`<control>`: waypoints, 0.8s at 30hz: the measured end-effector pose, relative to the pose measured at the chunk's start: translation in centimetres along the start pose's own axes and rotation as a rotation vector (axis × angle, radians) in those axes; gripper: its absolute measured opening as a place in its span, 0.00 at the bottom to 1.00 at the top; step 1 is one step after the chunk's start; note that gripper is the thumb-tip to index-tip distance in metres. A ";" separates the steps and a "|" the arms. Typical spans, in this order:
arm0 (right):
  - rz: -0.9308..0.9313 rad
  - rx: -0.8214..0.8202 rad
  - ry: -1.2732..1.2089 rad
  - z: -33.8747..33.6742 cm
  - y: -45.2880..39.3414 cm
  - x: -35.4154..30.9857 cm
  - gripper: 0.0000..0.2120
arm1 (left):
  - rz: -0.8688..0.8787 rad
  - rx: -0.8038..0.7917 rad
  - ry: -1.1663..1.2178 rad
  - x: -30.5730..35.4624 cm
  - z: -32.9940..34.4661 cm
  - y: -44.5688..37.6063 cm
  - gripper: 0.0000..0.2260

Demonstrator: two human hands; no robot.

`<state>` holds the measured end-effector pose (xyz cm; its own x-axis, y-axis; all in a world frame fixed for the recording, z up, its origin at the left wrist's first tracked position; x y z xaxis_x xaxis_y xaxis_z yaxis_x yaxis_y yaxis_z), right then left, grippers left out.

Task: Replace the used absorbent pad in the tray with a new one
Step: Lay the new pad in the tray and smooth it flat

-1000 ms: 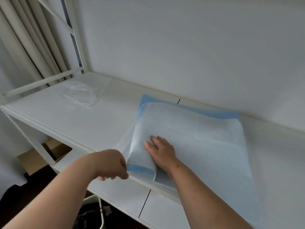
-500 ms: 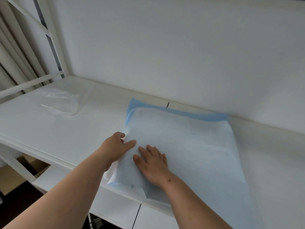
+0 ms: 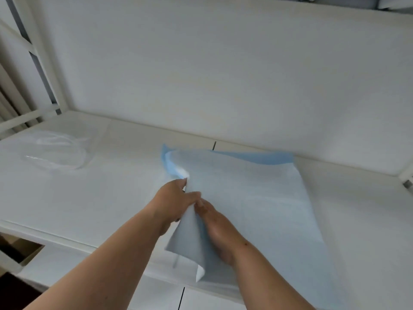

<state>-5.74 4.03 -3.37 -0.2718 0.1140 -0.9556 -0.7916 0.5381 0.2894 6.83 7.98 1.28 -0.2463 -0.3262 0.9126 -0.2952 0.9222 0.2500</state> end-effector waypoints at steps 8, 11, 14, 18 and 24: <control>0.069 0.171 -0.546 -4.0 0.9 -0.2 0.21 | 0.123 -0.110 -0.679 3.6 5.8 0.4 0.28; 0.103 0.273 -0.582 -6.6 1.6 -0.4 0.16 | 0.135 -0.174 -0.866 3.4 9.1 0.4 0.30; 0.137 0.396 -0.531 -9.9 2.6 -0.7 0.09 | 0.086 -0.232 -0.873 2.8 11.3 0.0 0.33; 0.146 0.533 -0.456 -14.3 2.9 -0.1 0.08 | -0.004 -0.293 -0.797 2.0 13.3 -0.4 0.38; 0.198 0.512 -0.283 -16.2 3.0 0.5 0.09 | 0.015 -0.061 -0.684 1.1 13.9 -0.5 0.30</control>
<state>-17.09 -7.82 -2.07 -0.1755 0.4320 -0.8846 -0.3585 0.8089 0.4661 -6.12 4.29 -2.32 -0.7832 -0.3529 0.5119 -0.2394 0.9310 0.2755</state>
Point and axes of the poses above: each hand's wrist, its own y-axis away from the middle knuckle, its own z-axis out of the palm, x = y × z, the point moved 2 cm from there along -y, towards the middle knuckle, and after that the axes turned 10 degrees about -x, right-handed, at the moved point
